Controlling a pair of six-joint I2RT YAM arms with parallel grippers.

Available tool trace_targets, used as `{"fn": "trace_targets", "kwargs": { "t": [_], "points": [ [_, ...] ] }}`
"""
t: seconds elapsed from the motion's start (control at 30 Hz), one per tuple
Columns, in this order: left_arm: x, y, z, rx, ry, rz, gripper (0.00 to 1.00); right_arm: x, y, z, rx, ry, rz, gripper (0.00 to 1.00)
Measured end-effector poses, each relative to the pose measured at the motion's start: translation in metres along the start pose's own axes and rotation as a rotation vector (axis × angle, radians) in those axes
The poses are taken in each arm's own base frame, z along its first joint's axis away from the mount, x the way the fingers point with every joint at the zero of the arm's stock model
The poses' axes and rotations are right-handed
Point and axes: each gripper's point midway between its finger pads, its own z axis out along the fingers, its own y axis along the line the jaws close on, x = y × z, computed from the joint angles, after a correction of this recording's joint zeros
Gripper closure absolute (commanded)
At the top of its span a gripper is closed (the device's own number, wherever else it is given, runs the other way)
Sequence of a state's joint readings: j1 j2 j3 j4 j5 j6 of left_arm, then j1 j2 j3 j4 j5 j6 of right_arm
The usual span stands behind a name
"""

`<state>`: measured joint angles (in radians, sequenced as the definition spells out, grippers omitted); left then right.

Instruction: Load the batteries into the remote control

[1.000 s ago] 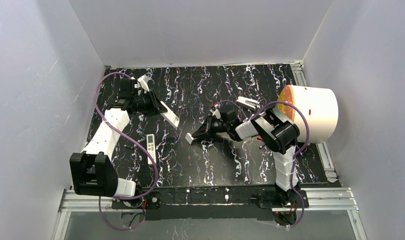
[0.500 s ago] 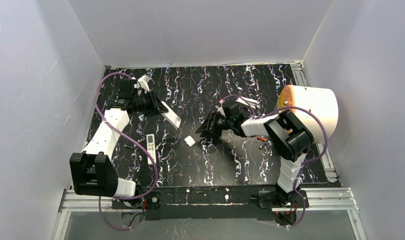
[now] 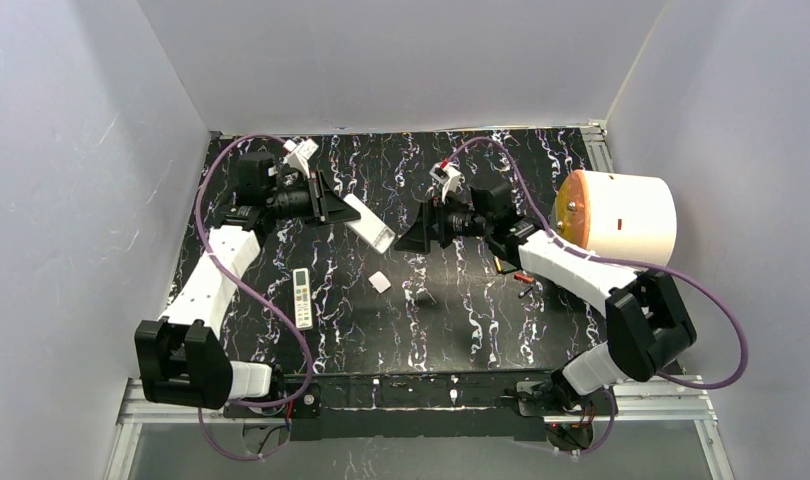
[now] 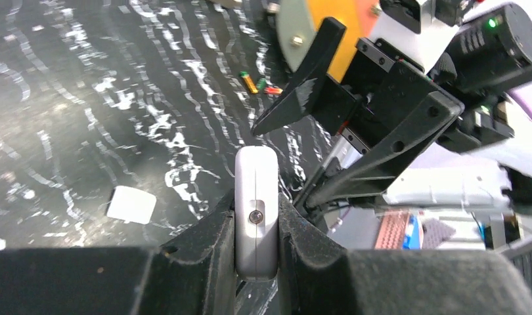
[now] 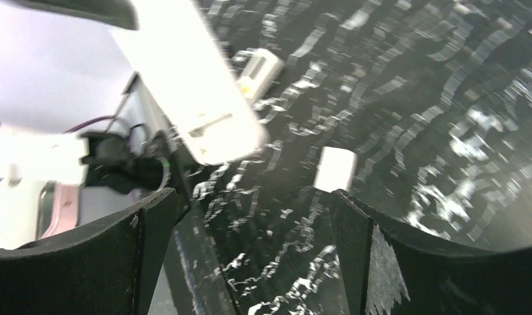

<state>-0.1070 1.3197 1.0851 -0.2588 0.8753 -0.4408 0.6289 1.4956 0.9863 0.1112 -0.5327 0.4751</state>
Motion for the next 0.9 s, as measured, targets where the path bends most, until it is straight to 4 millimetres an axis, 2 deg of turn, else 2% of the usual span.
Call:
{"fn": "trace_targets", "kwargs": {
  "t": [0.13,0.23,0.33,0.4,0.47,0.53,0.57,0.67,0.7,0.77,0.9],
  "points": [
    [0.004,-0.032,-0.003,0.143,0.019,0.069,1.0,-0.006,0.053,-0.011,-0.239,-0.019,-0.083,0.07],
    [0.008,-0.051,-0.008,0.243,0.028,0.102,1.0,-0.002,0.078,-0.017,-0.338,-0.007,-0.111,0.19],
    [0.013,-0.07,-0.016,0.333,0.045,0.128,1.0,0.0,0.097,-0.024,-0.411,0.007,-0.122,0.4],
    [0.015,-0.078,-0.019,0.368,0.054,0.143,1.0,0.001,0.102,-0.026,-0.434,0.013,-0.116,0.59],
    [0.018,-0.085,-0.022,0.4,0.067,0.155,1.0,0.001,0.105,-0.028,-0.448,0.023,-0.1,0.73],
    [0.021,-0.093,-0.026,0.432,0.081,0.167,0.9,0.002,0.108,-0.03,-0.46,0.037,-0.077,0.82],
    [0.022,-0.096,-0.028,0.445,0.085,0.18,0.79,0.003,0.109,-0.031,-0.467,0.045,-0.066,0.85],
    [0.024,-0.101,-0.033,0.458,0.083,0.197,0.53,0.002,0.116,-0.035,-0.5,0.059,-0.071,0.88],
    [0.025,-0.103,-0.034,0.461,0.084,0.201,0.49,0.001,0.118,-0.036,-0.505,0.061,-0.075,0.89],
    [0.028,-0.106,-0.036,0.463,0.09,0.199,0.47,-0.002,0.121,-0.037,-0.509,0.066,-0.095,0.9],
    [0.036,-0.105,-0.038,0.453,0.11,0.183,0.49,-0.01,0.124,-0.037,-0.505,0.092,-0.173,0.9]
  ]
}}
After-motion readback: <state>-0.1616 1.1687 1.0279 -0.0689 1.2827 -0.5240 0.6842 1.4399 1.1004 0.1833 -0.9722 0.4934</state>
